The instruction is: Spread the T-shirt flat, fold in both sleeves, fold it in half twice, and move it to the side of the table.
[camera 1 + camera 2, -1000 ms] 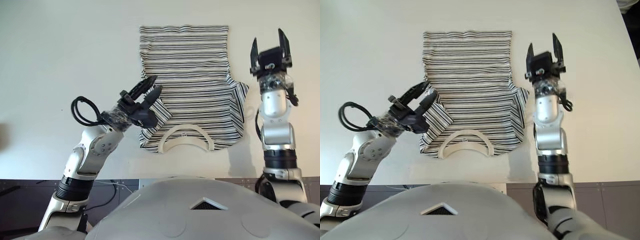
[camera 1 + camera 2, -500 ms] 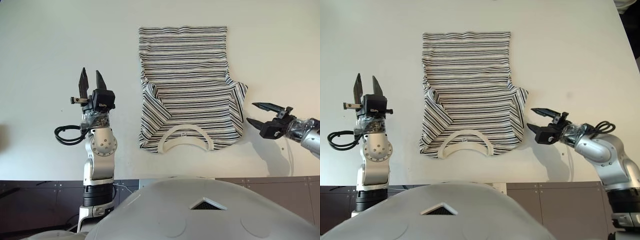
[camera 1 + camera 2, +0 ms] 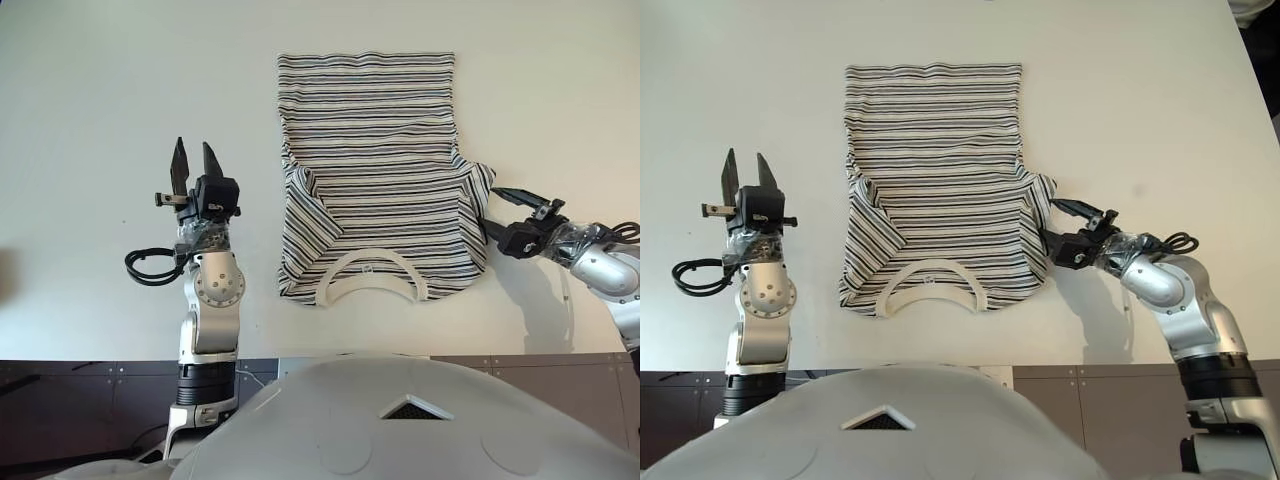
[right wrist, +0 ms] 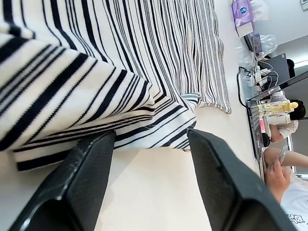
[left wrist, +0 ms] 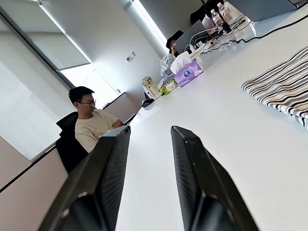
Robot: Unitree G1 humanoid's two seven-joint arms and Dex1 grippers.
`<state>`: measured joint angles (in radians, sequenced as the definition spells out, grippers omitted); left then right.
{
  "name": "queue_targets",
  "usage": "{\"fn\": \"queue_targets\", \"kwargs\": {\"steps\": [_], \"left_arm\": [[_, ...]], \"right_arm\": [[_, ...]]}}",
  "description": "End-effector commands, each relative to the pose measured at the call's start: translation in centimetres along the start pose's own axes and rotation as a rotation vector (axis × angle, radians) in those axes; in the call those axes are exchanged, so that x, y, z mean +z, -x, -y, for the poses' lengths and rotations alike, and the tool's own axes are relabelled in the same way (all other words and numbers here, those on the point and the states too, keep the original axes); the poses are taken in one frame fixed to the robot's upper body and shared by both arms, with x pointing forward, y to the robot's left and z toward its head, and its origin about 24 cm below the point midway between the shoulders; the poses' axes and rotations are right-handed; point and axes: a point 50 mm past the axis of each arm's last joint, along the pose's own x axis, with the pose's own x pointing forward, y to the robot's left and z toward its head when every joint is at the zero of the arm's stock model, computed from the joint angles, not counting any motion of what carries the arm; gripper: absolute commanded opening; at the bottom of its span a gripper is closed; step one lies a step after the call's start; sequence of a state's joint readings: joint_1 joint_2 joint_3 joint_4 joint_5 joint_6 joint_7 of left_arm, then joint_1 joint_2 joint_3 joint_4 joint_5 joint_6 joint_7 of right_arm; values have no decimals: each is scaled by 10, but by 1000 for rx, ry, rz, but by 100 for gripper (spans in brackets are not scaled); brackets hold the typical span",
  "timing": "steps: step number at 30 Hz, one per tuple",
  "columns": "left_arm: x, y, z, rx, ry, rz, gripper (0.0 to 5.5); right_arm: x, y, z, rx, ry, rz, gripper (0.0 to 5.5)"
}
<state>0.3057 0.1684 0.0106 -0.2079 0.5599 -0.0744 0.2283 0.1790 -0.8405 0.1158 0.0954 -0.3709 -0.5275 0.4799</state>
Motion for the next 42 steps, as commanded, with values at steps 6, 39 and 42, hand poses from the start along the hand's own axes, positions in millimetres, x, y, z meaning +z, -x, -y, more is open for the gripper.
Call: {"fn": "queue_targets", "kwargs": {"steps": [6,39,42], "left_arm": [[-6,14,7,-19,1,-51,155],[-6,22,21,-50,11,-83,157],[-5,21,22,-53,13,-79,157]], "right_arm": [[-16,29,26,-45,154,-71,275],[-14,14,-21,-3,242,-175,67],[-14,16,-24,1,249,-177,17]]}}
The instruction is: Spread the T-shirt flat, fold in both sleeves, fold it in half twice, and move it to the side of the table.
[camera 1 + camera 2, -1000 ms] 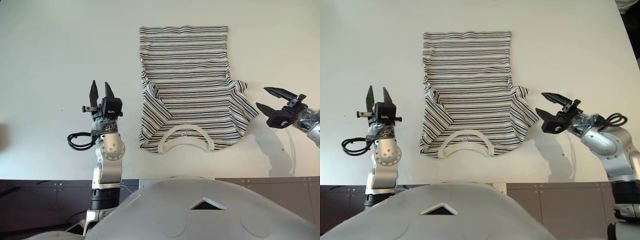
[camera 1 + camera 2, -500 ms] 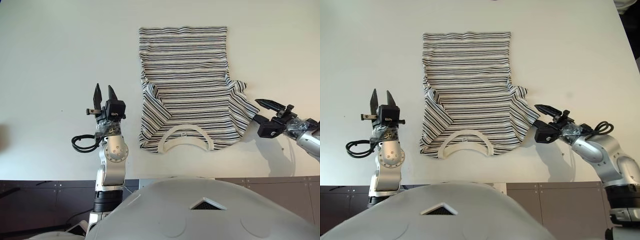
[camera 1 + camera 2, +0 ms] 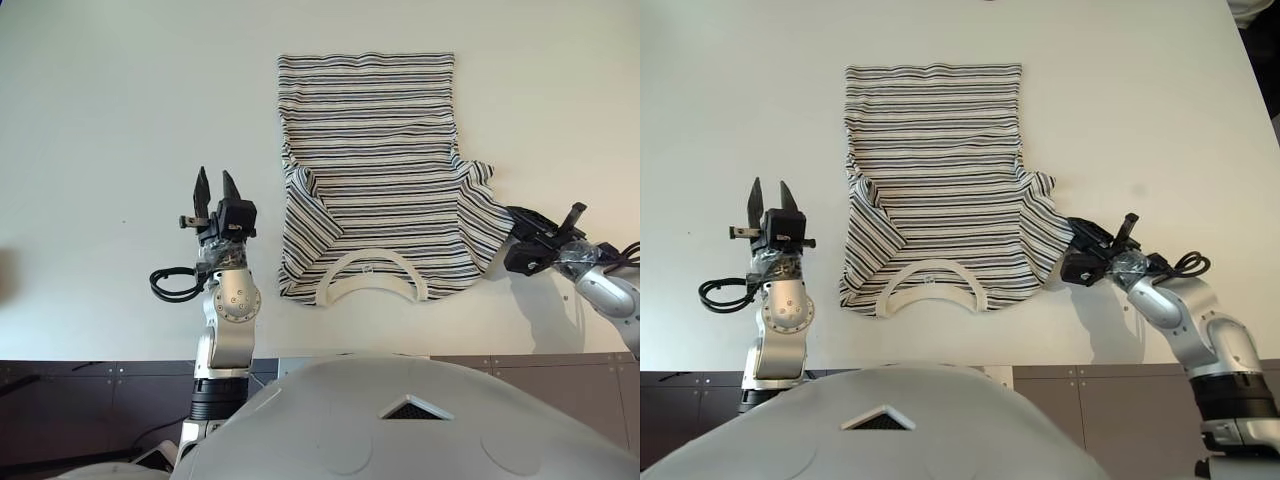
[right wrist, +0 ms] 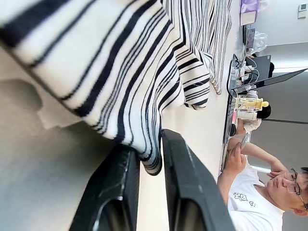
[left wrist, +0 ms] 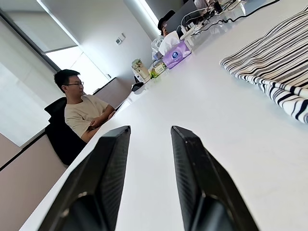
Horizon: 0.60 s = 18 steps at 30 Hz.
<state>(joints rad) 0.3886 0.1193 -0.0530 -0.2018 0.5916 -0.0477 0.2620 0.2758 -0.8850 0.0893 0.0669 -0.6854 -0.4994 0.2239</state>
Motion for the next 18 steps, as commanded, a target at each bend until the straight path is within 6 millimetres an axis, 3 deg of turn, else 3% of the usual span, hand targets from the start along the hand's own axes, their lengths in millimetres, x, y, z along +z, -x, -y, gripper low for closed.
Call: {"fn": "queue_targets", "kwargs": {"steps": [1,5,12,18], "left_arm": [[0,-2,2,-7,-1,4,157],[0,-2,4,-7,3,2,157],[-2,-1,6,-6,1,-3,157],[-5,-1,6,0,4,-14,157]], "right_arm": [[0,1,-10,40,12,-14,12],[0,3,-5,-7,22,-5,12],[16,10,23,-162,55,134,12],[32,-3,36,-201,66,211,12]]}}
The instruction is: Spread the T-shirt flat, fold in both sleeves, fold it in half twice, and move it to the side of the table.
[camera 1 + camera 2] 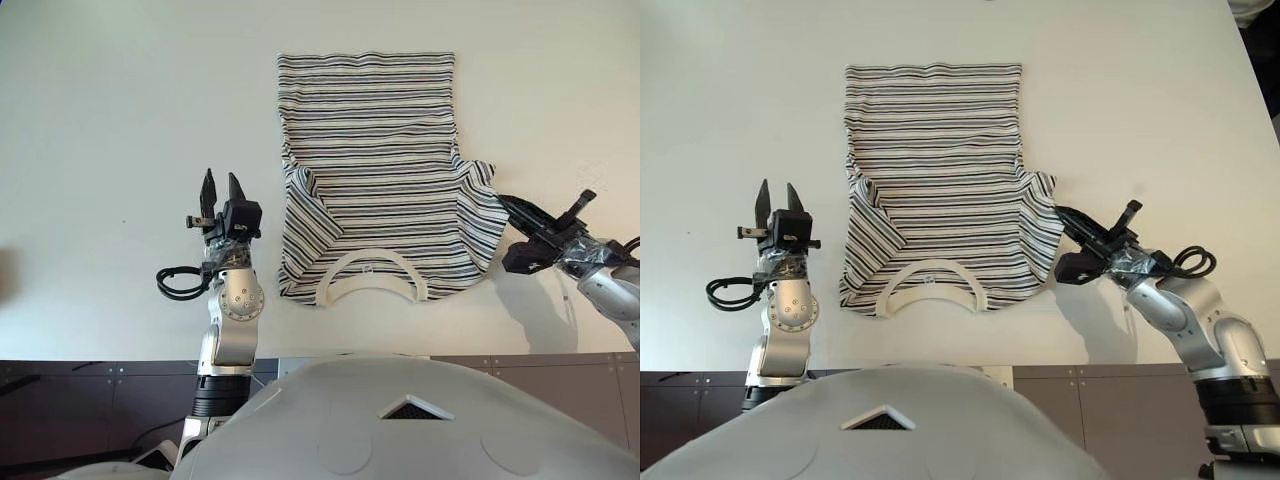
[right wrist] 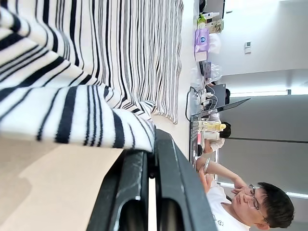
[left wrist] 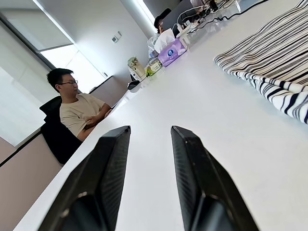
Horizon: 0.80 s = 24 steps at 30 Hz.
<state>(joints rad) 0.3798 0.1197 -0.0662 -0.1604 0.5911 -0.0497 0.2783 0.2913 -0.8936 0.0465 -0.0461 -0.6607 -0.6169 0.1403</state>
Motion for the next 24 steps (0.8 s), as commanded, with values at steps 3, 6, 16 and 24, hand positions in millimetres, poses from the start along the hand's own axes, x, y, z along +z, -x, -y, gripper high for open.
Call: {"fn": "queue_targets", "kwargs": {"steps": [3,6,16,24], "left_arm": [[-1,-3,-1,9,2,3,157],[-3,-3,-1,0,0,-4,157],[-5,-15,-2,-37,-13,24,157],[-10,-18,-18,-118,-121,112,157]], "right_arm": [[15,-19,13,-61,-7,76,12],[23,-27,12,-66,-21,109,12],[40,-49,-13,15,-79,156,12],[43,-56,-15,12,-139,175,88]]}}
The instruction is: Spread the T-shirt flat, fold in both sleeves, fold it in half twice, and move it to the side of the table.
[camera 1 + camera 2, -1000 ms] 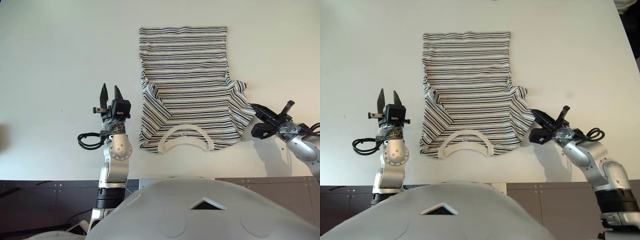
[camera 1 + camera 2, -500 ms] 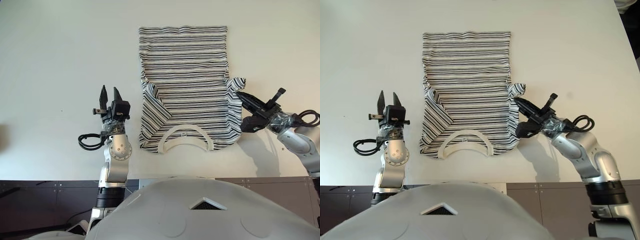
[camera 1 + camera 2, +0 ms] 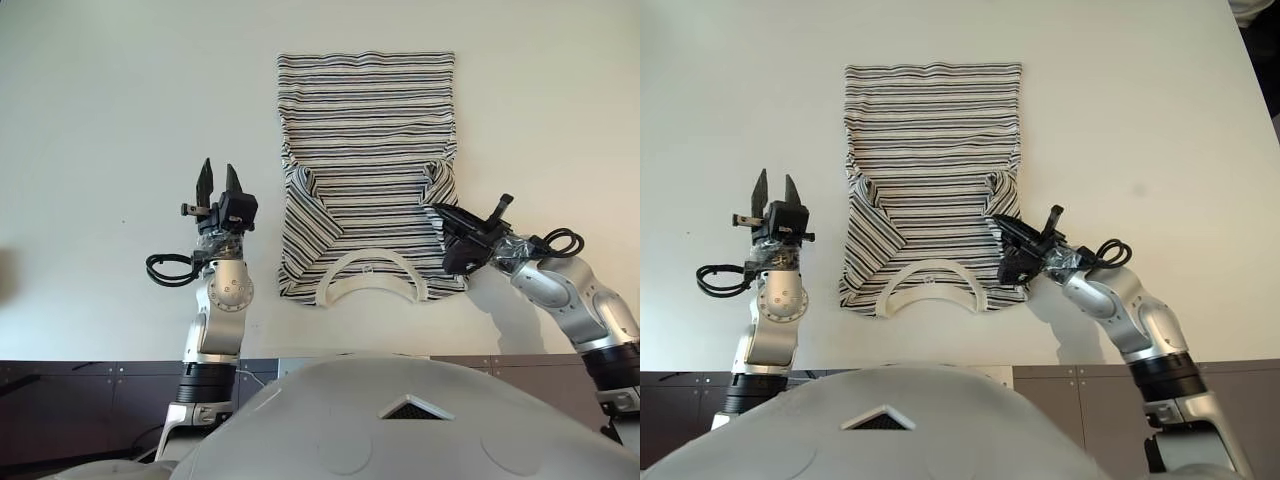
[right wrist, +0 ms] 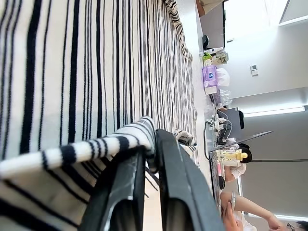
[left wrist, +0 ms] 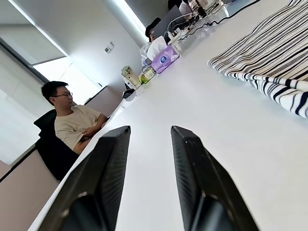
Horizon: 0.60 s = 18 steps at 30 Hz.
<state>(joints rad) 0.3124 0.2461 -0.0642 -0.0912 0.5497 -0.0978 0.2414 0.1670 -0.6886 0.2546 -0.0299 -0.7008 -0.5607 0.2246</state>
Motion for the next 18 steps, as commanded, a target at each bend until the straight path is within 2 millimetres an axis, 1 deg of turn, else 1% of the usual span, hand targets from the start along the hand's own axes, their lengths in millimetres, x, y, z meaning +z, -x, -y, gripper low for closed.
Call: {"fn": "queue_targets", "kwargs": {"steps": [1,3,5,6,7,8,9,10,11,13,15,17,18], "left_arm": [[-5,-2,-11,-68,-80,61,157],[-9,-6,-24,-94,-153,96,157],[-11,-12,-38,-158,-228,146,157],[-13,-14,-42,-237,-285,175,157],[-15,-9,-41,-362,-341,223,157],[-17,0,-39,-506,-388,273,157],[-21,12,-37,-656,-430,321,157],[-25,24,-37,-787,-457,353,157],[-30,33,-40,-904,-469,361,175],[-35,44,-45,-1083,-494,378,203],[-38,46,-47,-1190,-520,391,235],[-37,46,-39,-1247,-512,416,262],[-35,48,-35,-1268,-502,442,272]], "right_arm": [[0,-4,8,-18,-27,37,102],[0,1,16,-42,-47,59,142],[-2,10,27,-64,-52,74,182],[-6,16,33,-67,-47,73,196],[-13,25,36,-48,-33,60,213],[-20,34,36,-11,-25,42,232],[-26,43,31,75,-17,27,246],[-31,53,25,157,-9,20,246],[-34,62,21,237,-10,15,252],[-38,74,16,337,-17,16,252],[-38,77,14,380,-32,25,252],[-34,75,9,412,-38,58,252],[-27,74,7,427,-43,90,252]]}}
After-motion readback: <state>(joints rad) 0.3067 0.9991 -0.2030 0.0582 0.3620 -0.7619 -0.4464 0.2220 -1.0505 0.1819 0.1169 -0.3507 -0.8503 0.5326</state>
